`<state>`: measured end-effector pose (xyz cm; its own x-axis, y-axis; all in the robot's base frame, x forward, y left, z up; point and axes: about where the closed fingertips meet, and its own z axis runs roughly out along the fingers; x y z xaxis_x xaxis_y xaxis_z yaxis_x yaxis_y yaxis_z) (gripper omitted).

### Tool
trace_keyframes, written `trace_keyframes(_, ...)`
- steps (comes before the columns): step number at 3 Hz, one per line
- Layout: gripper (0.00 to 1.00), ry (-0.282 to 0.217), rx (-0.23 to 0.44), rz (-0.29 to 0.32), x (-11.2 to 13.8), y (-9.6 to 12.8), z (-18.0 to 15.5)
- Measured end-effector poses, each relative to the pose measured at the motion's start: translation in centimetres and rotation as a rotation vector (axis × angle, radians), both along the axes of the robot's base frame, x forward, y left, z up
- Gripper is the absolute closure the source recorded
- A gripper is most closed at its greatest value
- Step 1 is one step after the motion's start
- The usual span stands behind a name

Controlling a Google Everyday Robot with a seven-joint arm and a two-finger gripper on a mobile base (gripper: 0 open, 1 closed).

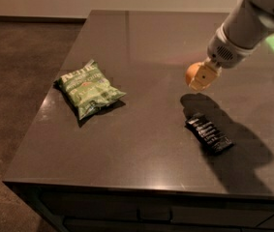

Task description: Move orange near rxbar chocolate

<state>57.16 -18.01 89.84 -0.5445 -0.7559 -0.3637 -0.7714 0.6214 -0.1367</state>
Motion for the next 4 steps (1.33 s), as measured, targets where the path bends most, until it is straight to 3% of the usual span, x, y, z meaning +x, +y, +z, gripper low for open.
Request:
trace_keyframes(2,1.00,0.010,0.014,-0.075,-4.1,0.1,-1.9)
trace_keyframes(4,0.96,-0.002,0.041,-0.099,-4.1,1.4,-3.2)
